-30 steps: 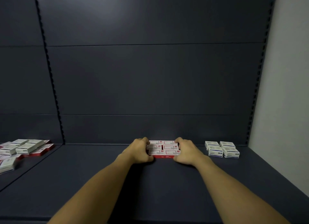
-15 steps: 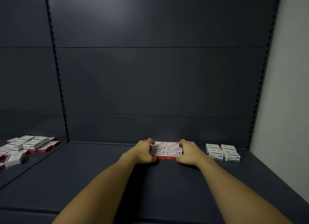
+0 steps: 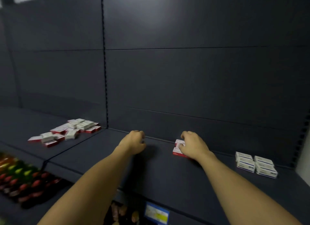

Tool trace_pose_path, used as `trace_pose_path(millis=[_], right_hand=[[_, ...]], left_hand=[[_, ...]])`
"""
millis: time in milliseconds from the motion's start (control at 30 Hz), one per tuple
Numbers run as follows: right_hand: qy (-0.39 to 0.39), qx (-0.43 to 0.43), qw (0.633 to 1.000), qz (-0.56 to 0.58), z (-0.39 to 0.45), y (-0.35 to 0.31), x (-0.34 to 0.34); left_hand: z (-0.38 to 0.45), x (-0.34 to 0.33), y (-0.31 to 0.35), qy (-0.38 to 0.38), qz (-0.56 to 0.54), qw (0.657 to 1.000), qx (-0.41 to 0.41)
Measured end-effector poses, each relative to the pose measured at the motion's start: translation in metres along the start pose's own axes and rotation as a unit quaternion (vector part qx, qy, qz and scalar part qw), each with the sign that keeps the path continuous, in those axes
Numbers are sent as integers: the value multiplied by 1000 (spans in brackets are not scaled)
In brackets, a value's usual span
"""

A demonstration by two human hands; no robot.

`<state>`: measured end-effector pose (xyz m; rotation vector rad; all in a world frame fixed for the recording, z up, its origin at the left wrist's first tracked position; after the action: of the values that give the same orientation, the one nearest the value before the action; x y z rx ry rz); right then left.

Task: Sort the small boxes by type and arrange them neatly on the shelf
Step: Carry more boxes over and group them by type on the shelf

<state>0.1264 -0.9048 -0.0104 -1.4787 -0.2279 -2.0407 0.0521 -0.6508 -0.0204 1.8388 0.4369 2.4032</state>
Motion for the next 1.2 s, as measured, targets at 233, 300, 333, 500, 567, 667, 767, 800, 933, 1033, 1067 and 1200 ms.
trace_pose_path(millis=[233,300,333,500,567,667,767,800,933,1033,1067,1200], right_hand=[[-46,75,996,6,16,-92,-29],[-58,85,995,9,21,-117,-33],[-62,88,994,13,24,-130,-35],[-63,96,993,28,34,-200,-46],[-61,94,993,31,36,-230,-53],[-60,83,994,45,34,-273,-64],[-48,91,993,65,33,-313,-75],[-43,96,992,77,32,-325,-78],[-39,108,989,97,26,-360,-93],[-31,105,989,103,22,-380,-105],[-26,104,989,104,20,-386,-109],[-14,105,990,94,20,-404,-123]], left_hand=[[-51,43,-73,49,45,995,75],[-62,56,-92,47,67,993,90],[-67,63,-101,43,81,991,99],[-90,97,-156,43,141,980,135],[-102,108,-177,51,143,977,151],[-115,119,-206,61,136,977,154],[-127,128,-235,70,112,979,156],[-131,130,-245,76,101,980,155],[-149,128,-274,111,58,985,121],[-159,127,-290,136,31,984,107],[-160,127,-295,140,25,984,104],[-158,124,-316,161,21,983,79]])
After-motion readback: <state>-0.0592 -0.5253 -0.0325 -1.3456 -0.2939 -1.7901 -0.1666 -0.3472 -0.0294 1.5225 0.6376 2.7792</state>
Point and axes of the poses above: each hand's wrist, its own z-axis towards the middle knuckle, its own x-axis out of the back of the hand, y = z × x, the point moved 1 cm from there along z, towards the middle knuckle, and after that the axes turned 2 degrees about -y, right-handed, at the moved point
